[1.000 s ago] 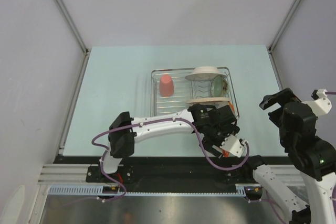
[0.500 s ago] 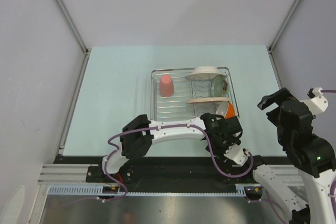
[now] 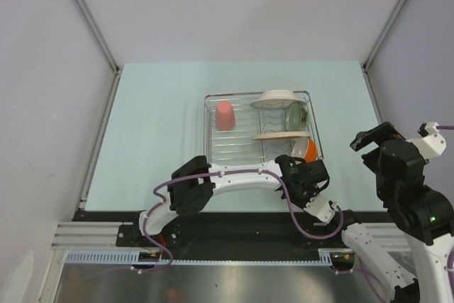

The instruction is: Load the mixed dishes into the dish rack

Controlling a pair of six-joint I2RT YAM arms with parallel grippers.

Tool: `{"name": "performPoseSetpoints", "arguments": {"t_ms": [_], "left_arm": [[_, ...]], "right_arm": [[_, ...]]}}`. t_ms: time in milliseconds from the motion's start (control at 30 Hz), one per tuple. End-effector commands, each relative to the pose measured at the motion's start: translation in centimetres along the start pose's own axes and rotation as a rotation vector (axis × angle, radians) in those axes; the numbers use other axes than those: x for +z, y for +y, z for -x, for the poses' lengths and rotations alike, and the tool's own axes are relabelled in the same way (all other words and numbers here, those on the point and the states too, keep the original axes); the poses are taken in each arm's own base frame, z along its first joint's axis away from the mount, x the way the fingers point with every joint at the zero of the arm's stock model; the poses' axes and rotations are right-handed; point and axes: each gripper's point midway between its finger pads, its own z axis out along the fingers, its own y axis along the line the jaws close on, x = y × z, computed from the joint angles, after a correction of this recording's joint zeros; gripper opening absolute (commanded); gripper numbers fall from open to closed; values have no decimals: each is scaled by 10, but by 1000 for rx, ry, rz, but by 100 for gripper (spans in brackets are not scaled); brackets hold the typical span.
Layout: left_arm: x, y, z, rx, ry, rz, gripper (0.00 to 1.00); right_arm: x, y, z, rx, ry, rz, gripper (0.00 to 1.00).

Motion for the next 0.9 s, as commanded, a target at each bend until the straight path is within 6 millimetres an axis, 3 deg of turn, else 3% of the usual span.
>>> {"name": "performPoseSetpoints", "arguments": {"t_ms": [0,133,167,233,300,367,400,433,467,533,600,633,667,700,733,767,800,833,867], "left_arm": [[-57,39,44,11,-106,158,0],[-129,58,77,5,-207,295,0],[-161,60,85,-2,-244,349,0],[-201,66,97,-6,-295,428,0],[-249,68,105,-9,-337,520,0],[-281,67,103,-7,-344,595,0],[-315,63,105,9,-381,661,0],[-313,57,95,11,-356,667,0],[-329,63,92,38,-351,746,0],[-348,48,70,64,-320,833,0],[-378,52,59,91,-338,967,0],[-382,37,42,112,-335,994,0],[-388,34,32,122,-345,1040,0],[-410,35,36,156,-407,1156,0],[-401,17,19,237,-362,1188,0],[-400,12,15,279,-350,1220,0],[-418,9,17,309,-385,1318,0],[-402,6,7,331,-351,1325,0],[-418,5,6,337,-367,1394,0]], "right_arm": [[3,1,3,11,-19,-13,95],[5,7,2,18,-9,1,95],[4,9,3,34,-14,15,96],[2,16,6,68,-19,50,97],[-2,20,9,101,-25,81,98],[-4,31,13,133,-26,129,100],[-5,36,15,147,-27,150,100],[-7,47,18,169,-29,196,100],[-7,55,19,174,-25,223,100],[-9,78,25,199,-20,312,100],[-9,96,27,209,-7,371,100],[-10,116,26,227,22,440,100],[-10,127,24,236,43,474,100],[-14,140,18,243,91,533,100],[-14,159,22,280,107,588,100],[-16,170,21,298,132,631,100],[-20,182,22,312,154,680,100],[-31,202,24,323,192,793,100],[-27,214,20,347,239,819,100]]}}
